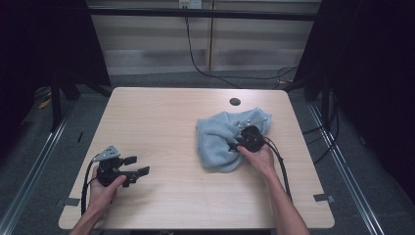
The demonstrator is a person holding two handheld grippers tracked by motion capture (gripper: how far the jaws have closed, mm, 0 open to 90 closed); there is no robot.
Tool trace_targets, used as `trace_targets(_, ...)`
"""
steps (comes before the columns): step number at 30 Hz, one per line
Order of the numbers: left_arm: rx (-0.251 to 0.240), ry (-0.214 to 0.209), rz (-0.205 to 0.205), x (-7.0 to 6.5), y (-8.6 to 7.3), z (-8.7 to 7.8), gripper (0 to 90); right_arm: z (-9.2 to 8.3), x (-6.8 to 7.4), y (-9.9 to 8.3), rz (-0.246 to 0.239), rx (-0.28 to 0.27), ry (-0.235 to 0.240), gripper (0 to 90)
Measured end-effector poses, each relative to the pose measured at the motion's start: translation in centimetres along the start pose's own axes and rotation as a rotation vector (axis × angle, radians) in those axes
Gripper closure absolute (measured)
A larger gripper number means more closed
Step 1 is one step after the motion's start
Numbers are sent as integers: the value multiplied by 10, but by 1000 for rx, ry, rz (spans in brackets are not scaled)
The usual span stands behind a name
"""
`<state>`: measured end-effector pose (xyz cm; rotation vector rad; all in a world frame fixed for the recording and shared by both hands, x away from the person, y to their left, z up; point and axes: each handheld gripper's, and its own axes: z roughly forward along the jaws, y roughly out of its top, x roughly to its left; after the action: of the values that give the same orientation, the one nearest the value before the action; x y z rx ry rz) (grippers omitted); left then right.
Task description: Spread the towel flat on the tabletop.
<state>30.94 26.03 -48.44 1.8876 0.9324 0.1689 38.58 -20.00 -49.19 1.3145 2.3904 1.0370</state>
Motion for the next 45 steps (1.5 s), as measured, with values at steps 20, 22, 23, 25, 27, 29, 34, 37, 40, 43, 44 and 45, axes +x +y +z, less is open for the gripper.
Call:
trace_targets(20,-2,-48,28,-20,14,13,374,-5,113,-30,-172,-20,206,547)
trace_targets(22,-9,-55,37,-25,19,16,418,-10,126,-30,-204,1,238,498)
trace_targets(23,-24,-72,23,-28,25,18,418,-13,127,-29,-205,5,254,477)
trace_targets(25,-28,-64,34,-29,28,19,416,-21,125,-26,-196,-12,280,427)
trace_targets(27,-28,-66,33,-29,33,25,390,-26,122,-23,-187,-30,296,432)
trace_targets(29,-1,-71,25,-26,38,37,379,-39,113,-16,-195,-77,299,428)
trace_targets(34,36,-68,31,-21,41,62,551,-55,84,4,-138,-141,246,398)
trace_targets(37,69,-95,9,-21,36,75,545,-40,64,13,-114,-123,163,318)
trace_targets(40,88,-102,7,-24,32,82,460,-19,51,16,-77,-117,144,258)
trace_targets(43,104,-121,11,-25,29,84,445,4,53,11,-73,-83,139,214)
trace_targets(44,125,-143,36,-28,28,84,476,7,55,9,-72,-80,130,216)
trace_targets(45,125,-143,36,-28,28,84,520,10,56,6,-68,-82,127,227)
